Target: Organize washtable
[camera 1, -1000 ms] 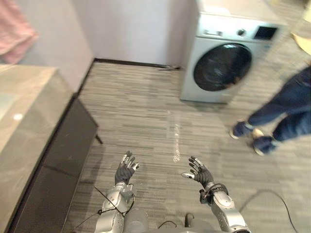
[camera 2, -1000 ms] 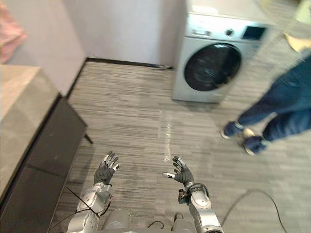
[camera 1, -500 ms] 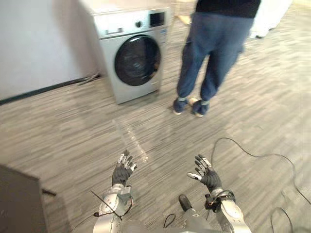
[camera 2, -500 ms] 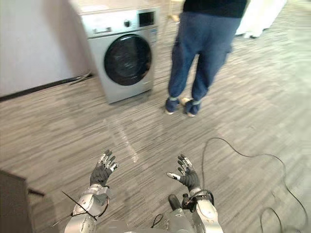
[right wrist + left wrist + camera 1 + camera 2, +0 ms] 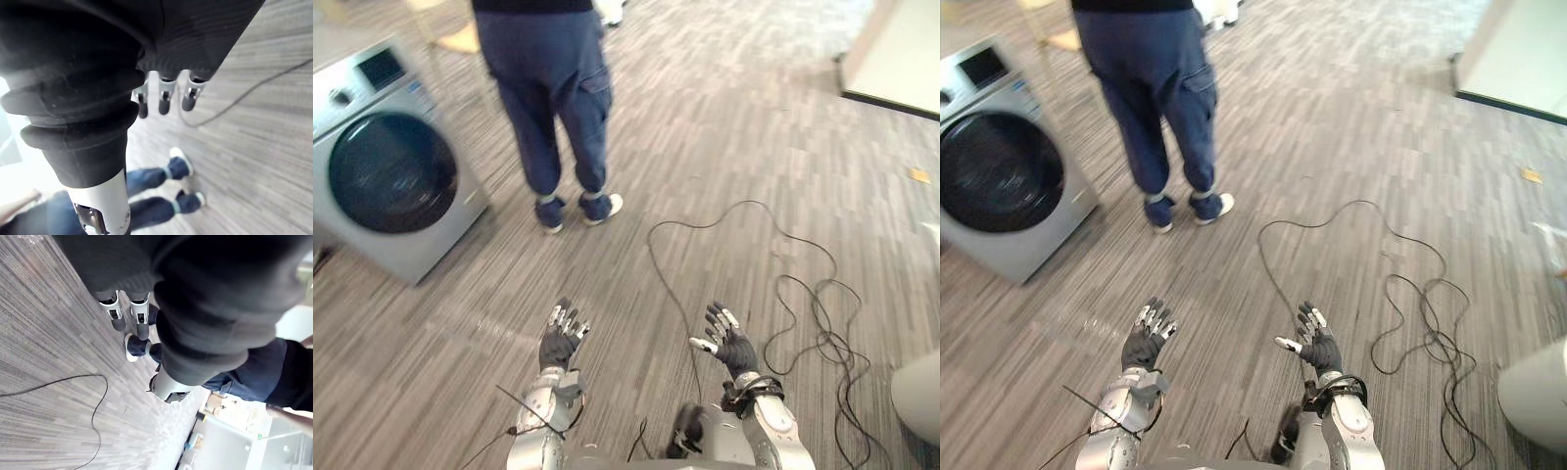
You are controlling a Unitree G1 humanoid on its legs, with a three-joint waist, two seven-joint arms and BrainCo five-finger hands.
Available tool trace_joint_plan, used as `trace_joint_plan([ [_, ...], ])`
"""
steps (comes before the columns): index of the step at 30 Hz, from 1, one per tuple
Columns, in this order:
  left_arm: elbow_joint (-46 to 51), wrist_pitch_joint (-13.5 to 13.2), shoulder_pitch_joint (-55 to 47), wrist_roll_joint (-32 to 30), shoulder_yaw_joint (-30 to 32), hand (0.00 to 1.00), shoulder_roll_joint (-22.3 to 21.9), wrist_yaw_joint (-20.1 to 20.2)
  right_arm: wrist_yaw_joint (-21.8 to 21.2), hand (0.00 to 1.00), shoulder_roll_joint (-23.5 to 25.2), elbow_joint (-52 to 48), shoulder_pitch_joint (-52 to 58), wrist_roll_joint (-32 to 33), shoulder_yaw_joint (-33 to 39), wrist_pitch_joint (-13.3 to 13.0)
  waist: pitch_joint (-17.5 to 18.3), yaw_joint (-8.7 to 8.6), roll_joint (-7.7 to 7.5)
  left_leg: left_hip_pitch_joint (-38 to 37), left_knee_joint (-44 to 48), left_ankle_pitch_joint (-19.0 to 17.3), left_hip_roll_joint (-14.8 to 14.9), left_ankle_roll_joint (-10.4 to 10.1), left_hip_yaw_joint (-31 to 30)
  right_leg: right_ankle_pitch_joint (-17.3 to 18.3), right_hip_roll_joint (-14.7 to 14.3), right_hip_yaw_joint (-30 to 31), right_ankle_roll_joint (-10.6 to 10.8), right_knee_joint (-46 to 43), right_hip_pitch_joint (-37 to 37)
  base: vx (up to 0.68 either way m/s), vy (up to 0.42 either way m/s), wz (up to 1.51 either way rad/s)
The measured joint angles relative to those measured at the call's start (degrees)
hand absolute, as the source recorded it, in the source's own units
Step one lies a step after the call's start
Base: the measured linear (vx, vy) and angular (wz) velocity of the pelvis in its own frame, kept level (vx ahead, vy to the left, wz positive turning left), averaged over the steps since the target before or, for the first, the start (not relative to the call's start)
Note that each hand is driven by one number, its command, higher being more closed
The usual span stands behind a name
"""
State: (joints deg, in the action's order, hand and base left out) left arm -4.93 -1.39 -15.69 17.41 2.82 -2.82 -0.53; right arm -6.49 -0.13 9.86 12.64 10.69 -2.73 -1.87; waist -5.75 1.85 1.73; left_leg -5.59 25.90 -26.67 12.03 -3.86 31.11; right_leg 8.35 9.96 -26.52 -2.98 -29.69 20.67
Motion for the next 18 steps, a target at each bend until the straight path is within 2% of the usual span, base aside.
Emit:
trace_joint_plan([
  [2,-1.9,0.3,1.8,-0.1,0.8,0.00,-0.5,-0.1,0.0,0.00,-1.6,0.6,-1.0,0.5,0.2,0.2,0.2,-1.08,1.62,-0.3,0.5,3.0,2.0,-1.0,0.2,-3.3,-6.3,2.7,-0.8,7.7,-2.2,0.26,-0.090,-1.13],
  [3,-2.7,0.4,2.5,-0.1,1.1,0.00,-0.4,-0.2,0.0,0.00,-2.0,0.6,-0.9,0.7,0.4,0.2,0.2,-1.18,1.53,-0.3,1.6,4.3,2.3,-1.0,0.1,-4.1,-7.3,3.5,-1.0,9.6,-3.3,0.25,-0.043,-0.85],
  [4,-3.9,0.4,3.4,0.0,1.5,0.00,-0.3,-0.8,-0.1,0.00,-2.1,0.6,-0.8,1.3,1.2,0.2,0.2,-1.35,0.97,0.4,4.1,5.1,3.0,-1.5,-1.0,-5.4,-7.9,4.9,-1.1,12.6,-5.0,0.25,-0.006,-0.58],
  [5,-5.6,0.4,6.0,0.0,1.4,0.00,-0.2,-0.9,-0.1,0.00,-2.0,0.9,-0.2,2.5,3.8,-0.2,0.3,-1.84,0.49,0.6,0.4,3.9,3.0,-2.5,-1.5,-6.8,-8.1,6.0,-0.7,16.2,-7.4,0.23,0.013,-0.41],
  [6,-5.6,0.3,6.6,0.0,1.3,0.00,-0.3,-0.9,-0.1,0.00,-2.1,1.4,-0.1,2.8,4.7,-0.3,0.3,-2.15,0.51,1.1,-2.3,4.1,3.2,-2.4,-1.5,-7.1,-8.1,6.2,-0.4,16.9,-7.9,0.16,0.074,-0.31],
  [7,-5.6,-0.1,7.0,0.0,1.2,0.00,-0.2,-0.8,0.0,0.00,-2.5,3.1,-0.5,2.9,5.6,-0.5,0.5,-2.62,1.06,1.8,-8.0,7.2,3.6,-2.6,-2.0,-7.2,-8.8,7.1,-0.2,16.9,-8.0,0.08,0.090,-0.40],
  [9,-5.9,-0.1,6.5,0.1,1.3,0.00,0.4,-1.0,0.0,0.00,-2.3,4.9,-0.9,3.4,6.2,-0.4,0.9,-2.61,0.89,1.7,-4.5,7.5,3.9,-2.7,-2.1,-7.4,-9.4,9.6,0.7,17.7,-8.5,0.11,0.111,-0.52],
  [11,-6.2,-0.2,5.2,0.5,1.3,0.00,0.8,-1.0,0.0,0.00,-2.1,5.5,0.4,3.8,6.1,-0.4,0.8,-2.59,0.87,2.7,0.9,7.9,4.1,-1.6,-4.2,-7.7,-9.8,11.1,1.2,19.2,-10.2,0.11,0.085,-0.32],
  [12,-7.1,-0.1,4.6,0.6,1.6,0.00,0.8,-1.1,0.0,0.00,-2.3,6.5,0.8,5.3,6.2,-0.3,0.7,-2.56,0.81,5.0,6.7,9.3,3.9,0.9,-7.7,-7.8,-9.7,11.8,1.5,20.5,-11.7,0.12,0.094,-0.25],
  [13,-7.4,-0.1,3.5,0.9,1.8,0.00,0.8,-1.1,0.0,0.00,-2.5,7.0,0.9,6.4,6.1,-0.1,0.7,-2.45,0.81,7.5,13.0,11.6,3.2,4.4,-12.6,-8.0,-9.6,12.9,1.7,22.0,-13.5,0.12,0.127,-0.26],
  [14,-7.5,-0.1,2.9,1.0,2.0,0.00,1.0,-1.1,0.0,0.00,-2.5,7.0,0.8,7.2,6.0,-0.1,0.5,-2.28,0.40,9.1,16.6,12.3,2.7,5.2,-15.8,-8.2,-8.7,13.7,1.9,22.6,-14.2,0.13,0.170,-0.41],
  [16,-7.7,-0.2,1.0,1.3,1.5,0.00,1.0,-0.9,0.0,0.00,-2.1,8.5,-0.8,9.2,5.6,-0.1,0.3,-0.94,0.11,13.9,18.5,6.6,0.2,1.9,-25.8,-8.4,-8.2,16.2,2.3,24.0,-15.4,0.11,0.230,-0.56],
  [17,-7.7,-0.1,0.1,2.2,0.9,0.00,1.0,-0.9,0.0,0.00,-1.9,10.1,-2.5,9.7,5.5,-0.1,-0.1,-0.85,-0.38,17.7,14.5,5.6,-1.6,0.6,-30.9,-8.6,-6.9,17.4,3.6,24.7,-15.6,0.07,0.232,-0.44],
  [18,-7.7,-0.1,-0.1,2.3,0.5,0.00,1.0,-0.9,0.0,0.00,-1.8,10.2,-2.9,10.3,5.5,-0.1,-0.3,-0.84,-0.44,18.9,11.5,5.8,-2.4,0.3,-32.2,-8.7,-6.3,17.7,4.4,24.9,-15.7,0.04,0.295,-0.26],
])
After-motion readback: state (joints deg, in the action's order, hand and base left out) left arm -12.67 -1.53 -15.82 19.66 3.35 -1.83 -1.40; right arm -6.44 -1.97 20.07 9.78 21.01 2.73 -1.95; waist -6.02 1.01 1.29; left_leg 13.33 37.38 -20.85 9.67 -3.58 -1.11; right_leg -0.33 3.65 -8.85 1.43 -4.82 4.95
